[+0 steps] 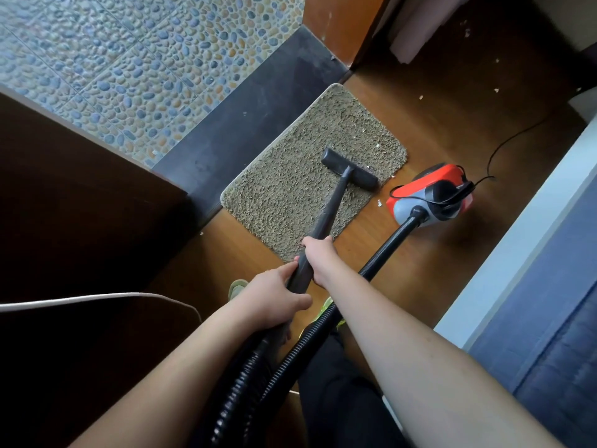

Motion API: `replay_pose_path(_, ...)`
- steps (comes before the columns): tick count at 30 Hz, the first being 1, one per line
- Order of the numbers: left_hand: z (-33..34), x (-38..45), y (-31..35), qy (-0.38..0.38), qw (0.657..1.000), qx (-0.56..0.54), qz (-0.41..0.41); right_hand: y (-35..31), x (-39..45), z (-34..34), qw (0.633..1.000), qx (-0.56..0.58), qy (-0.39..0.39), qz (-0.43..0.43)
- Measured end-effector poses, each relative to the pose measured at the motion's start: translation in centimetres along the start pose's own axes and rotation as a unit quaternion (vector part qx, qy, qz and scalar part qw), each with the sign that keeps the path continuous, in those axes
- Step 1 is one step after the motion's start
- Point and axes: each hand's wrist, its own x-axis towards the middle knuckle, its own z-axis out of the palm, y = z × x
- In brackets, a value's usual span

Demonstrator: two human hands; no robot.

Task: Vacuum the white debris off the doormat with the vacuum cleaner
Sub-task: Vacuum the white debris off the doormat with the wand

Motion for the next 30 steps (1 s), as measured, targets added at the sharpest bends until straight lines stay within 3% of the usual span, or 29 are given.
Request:
replay_pose_path(9,0.2,-1.7,-0.7,-0.021,0.999,-0.043,-0.001,1.1,-1.2,0.1,1.0,-0.01,0.011,-0.019)
replay_pose_path(13,0.4,-2.5,-1.4,0.003,1.0,-0.008,0.013,1.8,-2.1,0.6,0.999,-0.021,0.021,-0.022)
replay_pose_path(30,-1.1,-3.3,-3.9,-0.012,0.999,0.031,-0.001,3.2,-3.1,2.7,0.999,-0.004,0.044,-0.003)
